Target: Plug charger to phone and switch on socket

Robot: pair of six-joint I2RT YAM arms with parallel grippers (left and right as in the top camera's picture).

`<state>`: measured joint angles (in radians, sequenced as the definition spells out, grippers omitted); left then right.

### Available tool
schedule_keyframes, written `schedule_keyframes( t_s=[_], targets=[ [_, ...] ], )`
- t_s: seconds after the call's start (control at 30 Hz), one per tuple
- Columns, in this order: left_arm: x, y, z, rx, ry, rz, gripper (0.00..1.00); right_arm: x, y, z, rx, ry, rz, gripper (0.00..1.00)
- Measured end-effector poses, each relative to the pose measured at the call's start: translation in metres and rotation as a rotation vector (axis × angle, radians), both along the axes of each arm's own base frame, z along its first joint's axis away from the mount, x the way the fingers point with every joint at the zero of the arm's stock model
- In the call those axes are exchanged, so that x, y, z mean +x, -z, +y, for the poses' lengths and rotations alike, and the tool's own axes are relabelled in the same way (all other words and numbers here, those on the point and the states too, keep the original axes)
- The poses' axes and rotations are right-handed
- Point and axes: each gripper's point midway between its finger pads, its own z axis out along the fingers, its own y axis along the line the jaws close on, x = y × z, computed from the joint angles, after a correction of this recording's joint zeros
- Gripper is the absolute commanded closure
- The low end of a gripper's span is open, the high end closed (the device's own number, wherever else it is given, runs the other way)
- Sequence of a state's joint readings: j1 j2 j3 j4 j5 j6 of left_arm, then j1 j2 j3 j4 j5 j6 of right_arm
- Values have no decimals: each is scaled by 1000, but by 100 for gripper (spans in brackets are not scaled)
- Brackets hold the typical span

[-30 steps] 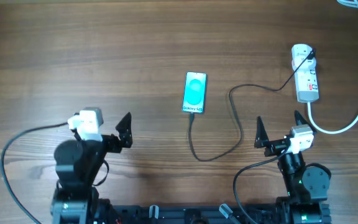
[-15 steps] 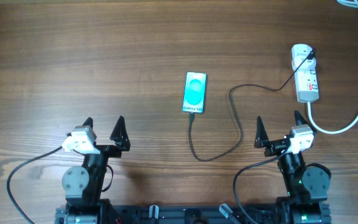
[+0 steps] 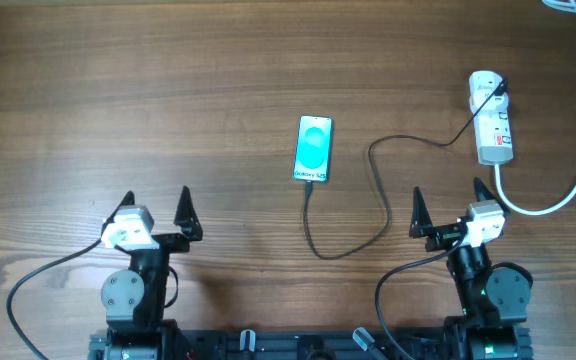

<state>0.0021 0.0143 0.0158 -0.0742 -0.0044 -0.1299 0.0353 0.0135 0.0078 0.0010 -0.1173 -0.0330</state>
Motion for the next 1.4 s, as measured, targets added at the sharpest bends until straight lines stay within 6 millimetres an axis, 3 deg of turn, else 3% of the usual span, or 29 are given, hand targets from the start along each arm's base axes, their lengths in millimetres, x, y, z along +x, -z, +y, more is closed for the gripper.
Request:
schedule_keyframes(
  t_s=[0.4,1.4],
  targets=[
    [0,0,1,126,3,2,0,0,0,0,0,0,0,0],
    [0,0,1,129,4,2,0,0,0,0,0,0,0,0]
  ],
)
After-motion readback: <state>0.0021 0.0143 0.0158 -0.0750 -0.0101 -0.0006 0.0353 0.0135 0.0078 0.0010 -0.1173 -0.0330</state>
